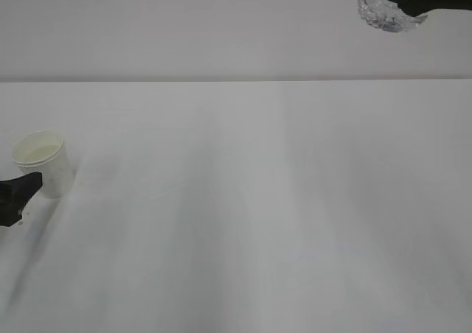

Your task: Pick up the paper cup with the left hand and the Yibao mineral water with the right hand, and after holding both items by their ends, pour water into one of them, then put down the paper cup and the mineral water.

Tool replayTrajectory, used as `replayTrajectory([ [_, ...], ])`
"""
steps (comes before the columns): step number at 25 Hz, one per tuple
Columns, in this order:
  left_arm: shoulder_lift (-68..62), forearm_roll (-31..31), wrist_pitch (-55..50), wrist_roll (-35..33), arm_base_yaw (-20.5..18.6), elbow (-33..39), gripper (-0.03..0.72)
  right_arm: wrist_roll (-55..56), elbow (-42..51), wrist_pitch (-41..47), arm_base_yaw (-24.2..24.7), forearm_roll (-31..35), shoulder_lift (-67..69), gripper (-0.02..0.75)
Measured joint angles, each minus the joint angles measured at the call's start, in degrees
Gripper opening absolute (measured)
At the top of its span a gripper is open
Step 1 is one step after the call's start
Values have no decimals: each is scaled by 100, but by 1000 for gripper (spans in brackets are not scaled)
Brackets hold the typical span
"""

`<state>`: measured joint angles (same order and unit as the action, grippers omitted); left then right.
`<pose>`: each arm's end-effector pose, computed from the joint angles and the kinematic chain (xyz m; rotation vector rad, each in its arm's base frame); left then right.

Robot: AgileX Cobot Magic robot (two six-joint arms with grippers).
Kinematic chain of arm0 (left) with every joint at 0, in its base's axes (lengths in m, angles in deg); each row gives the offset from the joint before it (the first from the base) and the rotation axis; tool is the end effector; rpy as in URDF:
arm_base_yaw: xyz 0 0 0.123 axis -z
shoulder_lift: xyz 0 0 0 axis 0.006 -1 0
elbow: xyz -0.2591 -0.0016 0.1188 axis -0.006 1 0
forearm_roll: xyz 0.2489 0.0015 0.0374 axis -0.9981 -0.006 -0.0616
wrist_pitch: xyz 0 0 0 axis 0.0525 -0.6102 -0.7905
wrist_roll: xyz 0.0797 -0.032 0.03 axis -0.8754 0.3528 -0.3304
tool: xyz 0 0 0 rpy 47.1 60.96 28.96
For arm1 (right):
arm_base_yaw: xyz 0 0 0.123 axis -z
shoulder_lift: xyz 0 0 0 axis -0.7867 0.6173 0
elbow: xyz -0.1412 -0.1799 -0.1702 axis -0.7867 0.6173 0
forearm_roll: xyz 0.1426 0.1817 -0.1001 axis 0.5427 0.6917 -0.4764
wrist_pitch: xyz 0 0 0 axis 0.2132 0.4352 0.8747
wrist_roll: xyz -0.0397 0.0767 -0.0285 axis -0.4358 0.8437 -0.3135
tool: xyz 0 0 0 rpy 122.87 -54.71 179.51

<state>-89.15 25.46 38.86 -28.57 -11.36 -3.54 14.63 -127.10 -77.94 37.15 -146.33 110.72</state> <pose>0.2521 0.0139 0.1116 0.1870 1.8655 -0.1963 0.2443 0.0894 0.3607 -0.5517 1.5429 0.2859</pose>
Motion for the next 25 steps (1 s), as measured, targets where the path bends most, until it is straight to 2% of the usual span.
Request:
replayTrajectory([
  [20, 1527, -72, 0, 537, 0, 40, 550, 23, 0, -39, 0, 0, 0, 473],
  [25, 2037, -86, -266, 644, 0, 40, 545, 23, 0, -39, 0, -25, 0, 473],
])
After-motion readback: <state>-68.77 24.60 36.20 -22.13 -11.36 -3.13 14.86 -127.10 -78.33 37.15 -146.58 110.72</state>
